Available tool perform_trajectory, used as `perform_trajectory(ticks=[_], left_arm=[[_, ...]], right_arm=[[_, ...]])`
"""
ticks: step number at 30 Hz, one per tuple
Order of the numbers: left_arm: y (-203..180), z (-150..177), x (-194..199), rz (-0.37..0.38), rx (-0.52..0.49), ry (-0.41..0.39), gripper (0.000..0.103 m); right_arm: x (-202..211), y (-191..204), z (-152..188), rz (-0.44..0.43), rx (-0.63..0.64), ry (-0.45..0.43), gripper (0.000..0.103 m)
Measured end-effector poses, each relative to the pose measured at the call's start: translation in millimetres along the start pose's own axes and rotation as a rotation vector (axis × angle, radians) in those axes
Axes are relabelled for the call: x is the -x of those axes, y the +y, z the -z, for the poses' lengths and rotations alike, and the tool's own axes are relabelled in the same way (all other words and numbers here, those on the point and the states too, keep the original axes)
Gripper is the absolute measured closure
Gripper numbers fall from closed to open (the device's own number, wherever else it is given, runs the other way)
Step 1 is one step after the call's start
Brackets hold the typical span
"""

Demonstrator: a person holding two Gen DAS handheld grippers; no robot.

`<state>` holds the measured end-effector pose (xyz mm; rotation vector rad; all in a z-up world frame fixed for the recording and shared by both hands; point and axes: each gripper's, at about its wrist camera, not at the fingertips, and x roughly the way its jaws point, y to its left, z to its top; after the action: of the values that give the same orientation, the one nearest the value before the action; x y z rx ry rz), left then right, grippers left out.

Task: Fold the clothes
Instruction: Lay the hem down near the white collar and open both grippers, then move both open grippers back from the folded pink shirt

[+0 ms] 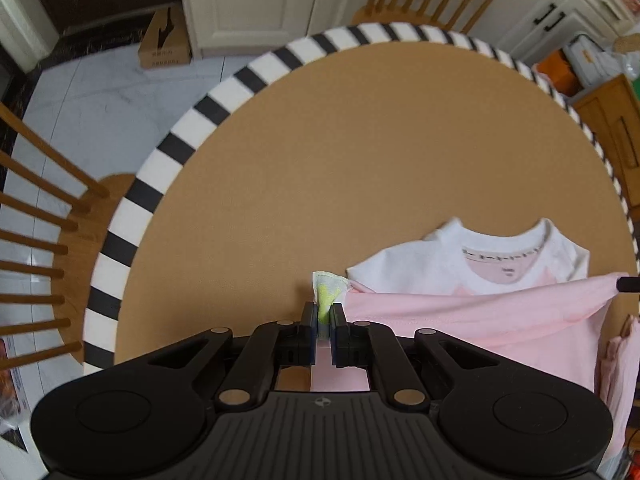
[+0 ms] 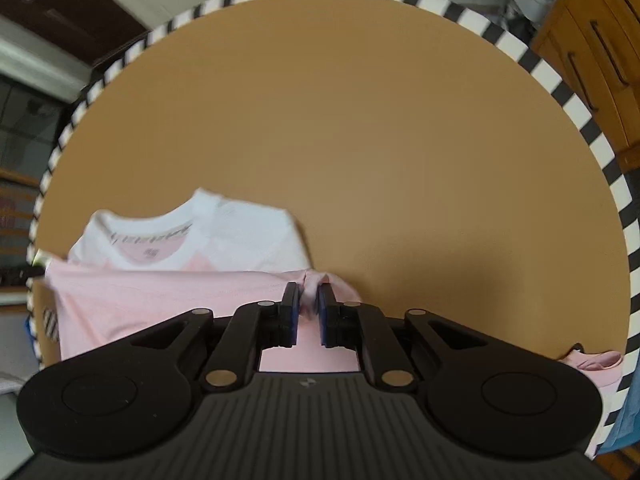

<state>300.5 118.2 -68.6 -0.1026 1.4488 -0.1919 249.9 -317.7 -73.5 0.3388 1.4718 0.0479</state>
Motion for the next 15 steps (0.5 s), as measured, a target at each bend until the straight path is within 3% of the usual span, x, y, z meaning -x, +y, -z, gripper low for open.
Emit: perform_trajectory(ticks=[4,7,9,10,12,13,15], left_arm=[[16.3,-10.0,-5.8,0.044,0.125,-0.012,0.088],[34.2,-12.4,-4.3,0.11,0.258,-0.082,0.087],[46.3,-7.9,-1.3,0.162,0.341,-0.142,0.082],[49.7,-2.4,1.5,0.166,0.338,-0.167,0.076],[55.5,9.9,7.5,0.168,0.317,-0.217,0.068],[58.5,16.0,10.6,0.168,0.307,-0.242,0.068],[57.6,32.1,10.8,0.153,0.226,-0.256,0.066]], right_arm=[[-5.0,-10.8,-11.3,-0.042,-0.091,-0.03,0.087],[-0.1,-18.8,-13.6,-0.1,-0.157,-0.122,0.084],[7.4,-25.3,-8.3,-0.162,-0.178,-0.21,0.065],[11.2,-29.3,-3.2,-0.172,-0.181,-0.249,0.055],[13.3,-35.4,9.1,-0.16,-0.146,-0.265,0.059],[11.9,-36.2,16.5,-0.137,-0.102,-0.267,0.066],[7.2,-33.2,32.6,-0.076,0.018,-0.289,0.067]])
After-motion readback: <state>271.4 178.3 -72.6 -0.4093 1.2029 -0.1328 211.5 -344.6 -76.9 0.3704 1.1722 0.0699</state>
